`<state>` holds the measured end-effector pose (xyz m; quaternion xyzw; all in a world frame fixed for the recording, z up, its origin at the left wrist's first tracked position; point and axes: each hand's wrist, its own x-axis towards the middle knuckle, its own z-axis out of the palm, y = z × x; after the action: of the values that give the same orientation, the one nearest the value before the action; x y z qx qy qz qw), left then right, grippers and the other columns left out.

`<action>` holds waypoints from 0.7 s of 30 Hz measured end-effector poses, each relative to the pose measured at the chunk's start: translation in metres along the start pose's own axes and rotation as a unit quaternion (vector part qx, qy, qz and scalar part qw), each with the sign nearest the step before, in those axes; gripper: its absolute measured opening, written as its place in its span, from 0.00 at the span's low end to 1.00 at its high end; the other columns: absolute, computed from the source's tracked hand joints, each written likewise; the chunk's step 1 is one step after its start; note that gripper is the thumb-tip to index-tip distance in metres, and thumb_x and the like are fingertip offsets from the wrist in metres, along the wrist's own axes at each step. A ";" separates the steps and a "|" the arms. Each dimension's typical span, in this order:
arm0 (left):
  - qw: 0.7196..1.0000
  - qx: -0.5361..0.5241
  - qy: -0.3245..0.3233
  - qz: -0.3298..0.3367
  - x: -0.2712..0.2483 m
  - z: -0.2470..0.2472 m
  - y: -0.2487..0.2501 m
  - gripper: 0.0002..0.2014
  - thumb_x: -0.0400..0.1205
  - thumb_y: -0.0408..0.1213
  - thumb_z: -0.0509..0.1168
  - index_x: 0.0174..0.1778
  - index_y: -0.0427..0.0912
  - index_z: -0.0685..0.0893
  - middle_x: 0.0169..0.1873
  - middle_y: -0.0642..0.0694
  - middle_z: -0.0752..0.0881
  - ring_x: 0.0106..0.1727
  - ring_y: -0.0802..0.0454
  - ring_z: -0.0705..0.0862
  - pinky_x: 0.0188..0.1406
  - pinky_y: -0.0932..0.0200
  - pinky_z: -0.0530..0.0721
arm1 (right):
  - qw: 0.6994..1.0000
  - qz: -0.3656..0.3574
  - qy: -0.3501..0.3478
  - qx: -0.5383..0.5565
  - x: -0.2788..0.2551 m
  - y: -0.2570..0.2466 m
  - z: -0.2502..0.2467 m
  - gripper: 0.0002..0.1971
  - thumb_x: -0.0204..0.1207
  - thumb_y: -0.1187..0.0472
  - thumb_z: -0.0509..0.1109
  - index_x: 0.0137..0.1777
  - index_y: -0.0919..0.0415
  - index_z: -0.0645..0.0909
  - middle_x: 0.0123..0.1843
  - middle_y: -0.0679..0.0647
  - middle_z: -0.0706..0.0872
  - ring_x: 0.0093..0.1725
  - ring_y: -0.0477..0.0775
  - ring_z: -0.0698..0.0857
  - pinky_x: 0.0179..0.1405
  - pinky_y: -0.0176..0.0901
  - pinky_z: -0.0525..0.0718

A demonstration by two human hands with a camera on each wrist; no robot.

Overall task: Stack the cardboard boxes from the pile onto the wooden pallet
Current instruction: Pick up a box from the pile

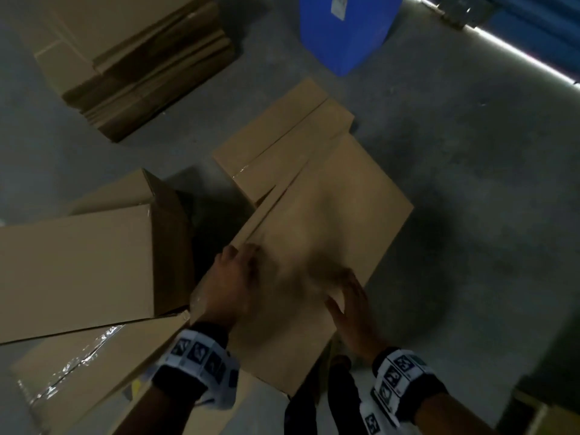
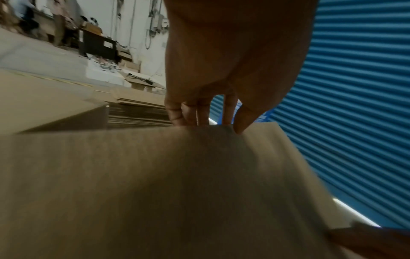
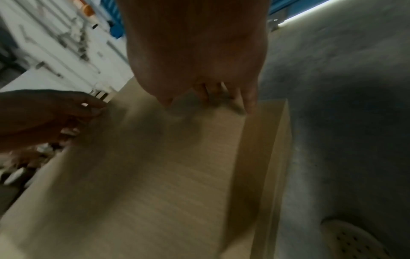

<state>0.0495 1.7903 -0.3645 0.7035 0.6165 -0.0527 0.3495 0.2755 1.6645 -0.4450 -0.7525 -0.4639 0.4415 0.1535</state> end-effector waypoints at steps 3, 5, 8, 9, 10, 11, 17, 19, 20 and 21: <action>0.984 -0.071 -0.102 0.130 -0.022 0.009 0.026 0.12 0.89 0.47 0.55 0.64 0.55 0.79 0.58 0.60 0.75 0.50 0.63 0.74 0.56 0.54 0.77 | 0.972 0.152 0.007 0.181 -0.011 0.003 -0.008 0.53 0.61 0.13 0.58 0.81 0.46 0.64 0.76 0.52 0.77 0.73 0.56 0.78 0.73 0.61 0.77; 0.970 -0.093 -0.163 0.153 -0.012 0.020 0.030 0.11 0.89 0.41 0.59 0.62 0.46 0.85 0.57 0.57 0.81 0.46 0.69 0.78 0.54 0.64 0.77 | 0.951 0.174 0.022 0.253 -0.015 -0.005 -0.018 0.45 0.56 0.13 0.62 0.72 0.34 0.69 0.66 0.47 0.84 0.64 0.55 0.84 0.66 0.63 0.81; 0.987 -0.069 -0.129 0.061 0.023 0.029 0.032 0.15 0.89 0.44 0.62 0.71 0.48 0.81 0.61 0.50 0.81 0.54 0.58 0.82 0.58 0.63 0.80 | 0.938 0.199 0.040 0.281 -0.016 -0.009 -0.028 0.47 0.53 0.17 0.69 0.72 0.37 0.69 0.58 0.49 0.88 0.54 0.59 0.87 0.59 0.64 0.85; 0.992 -0.071 -0.100 0.019 0.036 0.030 0.033 0.17 0.89 0.45 0.62 0.73 0.48 0.80 0.64 0.47 0.80 0.60 0.52 0.82 0.64 0.54 0.81 | 0.937 0.201 0.039 0.284 -0.014 -0.008 -0.030 0.48 0.52 0.17 0.71 0.72 0.38 0.69 0.58 0.49 0.88 0.52 0.58 0.87 0.58 0.64 0.85; 0.994 -0.074 -0.075 -0.018 0.049 0.032 0.033 0.18 0.89 0.46 0.63 0.74 0.47 0.78 0.67 0.45 0.78 0.65 0.45 0.81 0.67 0.47 0.81 | 0.933 0.209 0.028 0.292 -0.014 -0.009 -0.032 0.48 0.52 0.19 0.72 0.72 0.40 0.70 0.58 0.49 0.88 0.51 0.56 0.86 0.60 0.63 0.85; 0.995 -0.072 -0.058 -0.048 0.062 0.035 0.032 0.20 0.88 0.46 0.63 0.76 0.45 0.77 0.69 0.41 0.77 0.67 0.40 0.80 0.69 0.42 0.80 | 0.927 0.217 0.014 0.305 -0.014 -0.010 -0.035 0.44 0.57 0.23 0.73 0.72 0.42 0.70 0.58 0.48 0.87 0.52 0.54 0.85 0.63 0.64 0.83; 0.965 -0.186 -0.074 -0.169 0.125 0.091 -0.020 0.51 0.60 0.70 0.63 0.76 0.42 0.74 0.69 0.32 0.80 0.67 0.30 0.81 0.67 0.32 0.82 | 0.899 0.273 -0.014 0.342 -0.026 0.010 -0.043 0.40 0.81 0.39 0.66 0.85 0.34 0.44 0.58 0.48 0.82 0.59 0.58 0.83 0.65 0.69 0.82; 0.965 -0.179 -0.073 -0.177 0.130 0.111 -0.030 0.54 0.55 0.73 0.64 0.76 0.44 0.75 0.67 0.35 0.81 0.67 0.31 0.82 0.67 0.33 0.82 | 0.886 0.308 -0.003 0.347 -0.036 0.019 -0.035 0.36 0.80 0.32 0.60 0.83 0.27 0.45 0.55 0.48 0.81 0.52 0.57 0.84 0.55 0.66 0.87; 0.966 -0.171 -0.079 -0.178 0.123 0.111 -0.020 0.50 0.56 0.72 0.65 0.73 0.46 0.78 0.65 0.36 0.83 0.66 0.32 0.83 0.67 0.34 0.83 | 0.875 0.326 0.010 0.358 -0.040 0.024 -0.032 0.37 0.76 0.27 0.59 0.82 0.26 0.49 0.62 0.52 0.81 0.56 0.59 0.84 0.54 0.67 0.87; 0.969 -0.155 -0.085 -0.173 0.111 0.104 -0.002 0.46 0.59 0.71 0.66 0.69 0.46 0.81 0.64 0.36 0.83 0.66 0.32 0.83 0.66 0.35 0.83 | 0.866 0.330 0.030 0.373 -0.043 0.031 -0.027 0.41 0.69 0.24 0.59 0.82 0.28 0.54 0.71 0.54 0.78 0.61 0.61 0.83 0.57 0.69 0.87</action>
<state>0.1112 1.8242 -0.4991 0.5164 0.6976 -0.0757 0.4910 0.3074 1.6176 -0.4272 -0.7611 0.0161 0.5840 0.2818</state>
